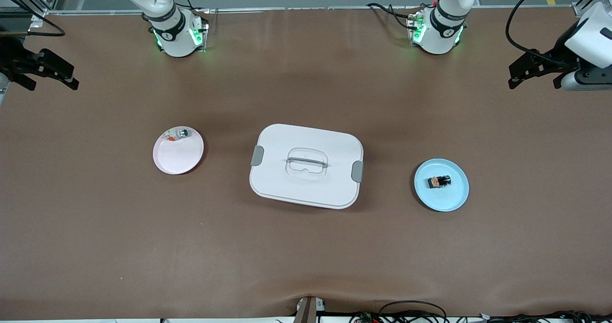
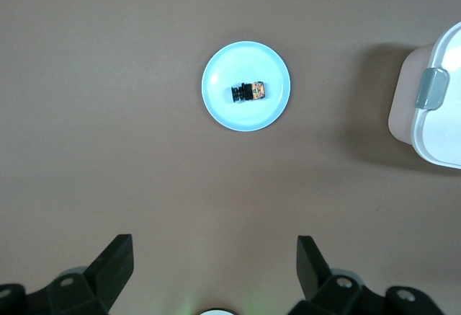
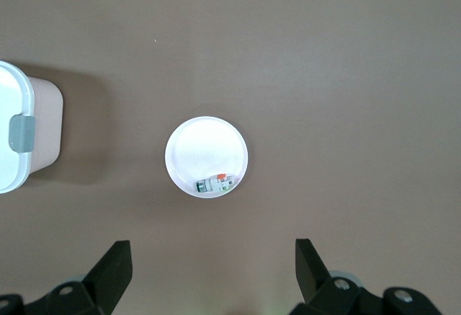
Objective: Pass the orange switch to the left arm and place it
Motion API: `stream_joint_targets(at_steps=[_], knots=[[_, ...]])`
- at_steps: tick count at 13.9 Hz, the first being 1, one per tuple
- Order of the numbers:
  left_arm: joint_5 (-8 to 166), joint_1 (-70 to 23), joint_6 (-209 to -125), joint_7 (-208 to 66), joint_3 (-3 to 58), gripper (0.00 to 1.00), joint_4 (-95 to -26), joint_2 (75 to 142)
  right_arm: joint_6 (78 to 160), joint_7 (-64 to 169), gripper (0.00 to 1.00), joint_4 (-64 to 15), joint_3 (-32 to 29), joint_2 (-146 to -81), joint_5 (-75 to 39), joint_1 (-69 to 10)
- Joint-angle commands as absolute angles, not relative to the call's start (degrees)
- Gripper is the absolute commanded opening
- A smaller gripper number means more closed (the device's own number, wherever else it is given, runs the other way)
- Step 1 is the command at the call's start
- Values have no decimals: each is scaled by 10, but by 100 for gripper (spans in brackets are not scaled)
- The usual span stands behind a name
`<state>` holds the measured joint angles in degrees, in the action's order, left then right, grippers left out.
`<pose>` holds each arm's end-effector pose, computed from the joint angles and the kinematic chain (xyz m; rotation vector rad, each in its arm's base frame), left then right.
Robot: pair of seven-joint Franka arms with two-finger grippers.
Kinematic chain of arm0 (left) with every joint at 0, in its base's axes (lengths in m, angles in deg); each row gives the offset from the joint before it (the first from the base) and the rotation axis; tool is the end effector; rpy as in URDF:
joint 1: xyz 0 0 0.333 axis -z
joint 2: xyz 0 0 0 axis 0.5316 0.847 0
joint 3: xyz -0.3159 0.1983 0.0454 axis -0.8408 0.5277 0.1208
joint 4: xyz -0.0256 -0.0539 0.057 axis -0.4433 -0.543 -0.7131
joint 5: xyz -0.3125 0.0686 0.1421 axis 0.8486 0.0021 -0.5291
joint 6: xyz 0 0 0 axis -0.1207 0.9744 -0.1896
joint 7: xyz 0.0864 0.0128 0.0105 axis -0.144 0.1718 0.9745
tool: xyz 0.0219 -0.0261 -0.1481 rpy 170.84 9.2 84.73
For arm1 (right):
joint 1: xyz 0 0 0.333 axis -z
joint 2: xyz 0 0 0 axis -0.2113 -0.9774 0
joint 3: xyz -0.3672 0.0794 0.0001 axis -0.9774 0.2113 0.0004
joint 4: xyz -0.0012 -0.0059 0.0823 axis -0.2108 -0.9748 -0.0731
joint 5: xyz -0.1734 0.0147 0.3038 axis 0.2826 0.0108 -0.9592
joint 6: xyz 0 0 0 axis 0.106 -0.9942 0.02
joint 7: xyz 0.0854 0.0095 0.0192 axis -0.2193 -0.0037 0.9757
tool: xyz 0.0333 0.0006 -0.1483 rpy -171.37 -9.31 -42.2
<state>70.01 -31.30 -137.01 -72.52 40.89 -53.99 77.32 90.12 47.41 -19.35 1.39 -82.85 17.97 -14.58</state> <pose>0.4641 -0.0498 0.6601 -3.1301 0.0164 0.0185 0.4576 -0.0023 0.6683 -3.1169 0.0171 -0.0011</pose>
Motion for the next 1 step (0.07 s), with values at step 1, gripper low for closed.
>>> stream_joint_targets(at_steps=[1], knots=[[703, -311, -1372, -733, 414, 100, -529, 772, 898, 474, 100, -198, 15, -819, 177, -142]])
